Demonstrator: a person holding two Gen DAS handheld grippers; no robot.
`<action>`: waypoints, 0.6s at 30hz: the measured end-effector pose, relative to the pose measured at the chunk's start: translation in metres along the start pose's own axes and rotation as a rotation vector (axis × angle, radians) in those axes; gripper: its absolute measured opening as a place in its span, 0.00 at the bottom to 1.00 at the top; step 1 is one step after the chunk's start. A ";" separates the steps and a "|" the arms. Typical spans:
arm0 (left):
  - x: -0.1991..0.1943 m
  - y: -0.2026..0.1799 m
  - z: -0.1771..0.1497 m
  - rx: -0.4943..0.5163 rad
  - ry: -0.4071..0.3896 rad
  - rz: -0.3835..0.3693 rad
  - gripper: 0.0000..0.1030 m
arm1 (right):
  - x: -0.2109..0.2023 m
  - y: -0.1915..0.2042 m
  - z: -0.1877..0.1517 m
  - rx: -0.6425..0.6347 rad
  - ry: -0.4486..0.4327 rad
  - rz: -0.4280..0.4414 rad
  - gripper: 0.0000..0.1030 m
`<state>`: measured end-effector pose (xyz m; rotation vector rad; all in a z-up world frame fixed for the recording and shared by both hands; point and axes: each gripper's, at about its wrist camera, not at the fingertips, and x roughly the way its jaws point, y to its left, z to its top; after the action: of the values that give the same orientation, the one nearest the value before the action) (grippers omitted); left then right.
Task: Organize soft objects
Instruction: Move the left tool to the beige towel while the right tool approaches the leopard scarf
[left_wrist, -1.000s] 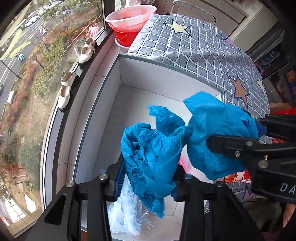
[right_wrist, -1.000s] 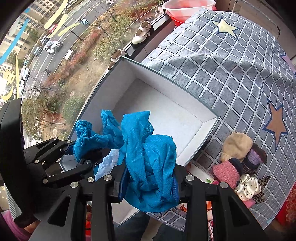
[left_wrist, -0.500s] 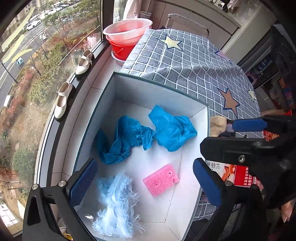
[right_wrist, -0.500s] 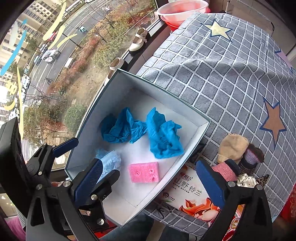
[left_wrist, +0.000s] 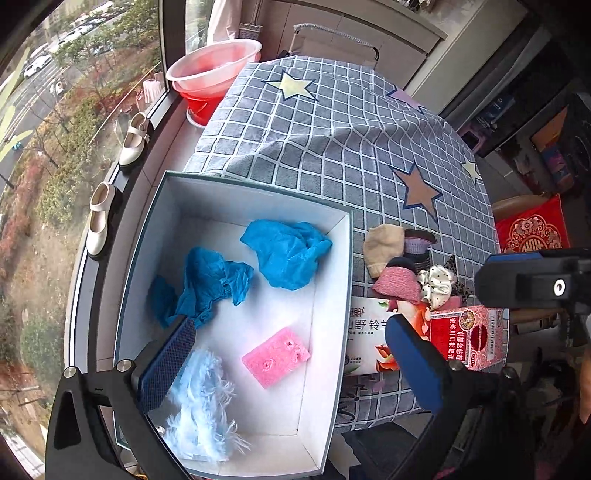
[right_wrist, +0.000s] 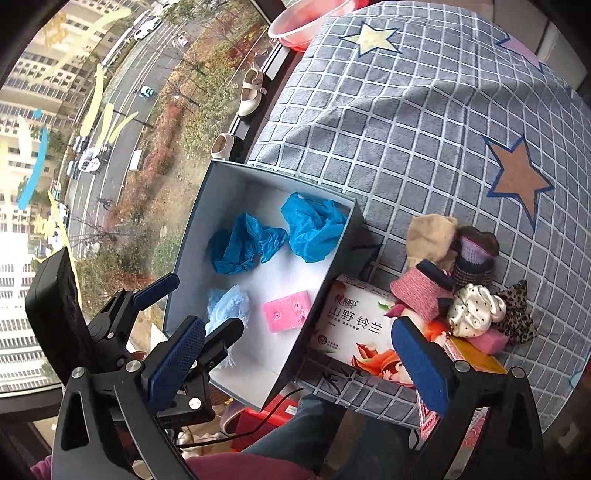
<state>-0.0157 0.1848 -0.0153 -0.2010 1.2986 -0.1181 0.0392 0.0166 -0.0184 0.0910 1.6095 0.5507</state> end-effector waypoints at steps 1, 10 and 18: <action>0.000 -0.005 0.002 0.014 0.001 -0.003 1.00 | -0.005 -0.008 -0.003 0.024 -0.004 0.008 0.99; 0.017 -0.072 0.019 0.184 0.056 0.000 1.00 | -0.049 -0.094 -0.024 0.235 -0.055 0.043 0.99; 0.066 -0.137 0.048 0.359 0.165 0.066 1.00 | -0.059 -0.193 -0.042 0.414 -0.064 -0.016 0.99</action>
<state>0.0513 0.0421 -0.0362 0.1615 1.4224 -0.3132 0.0577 -0.1869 -0.0407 0.3993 1.6400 0.1929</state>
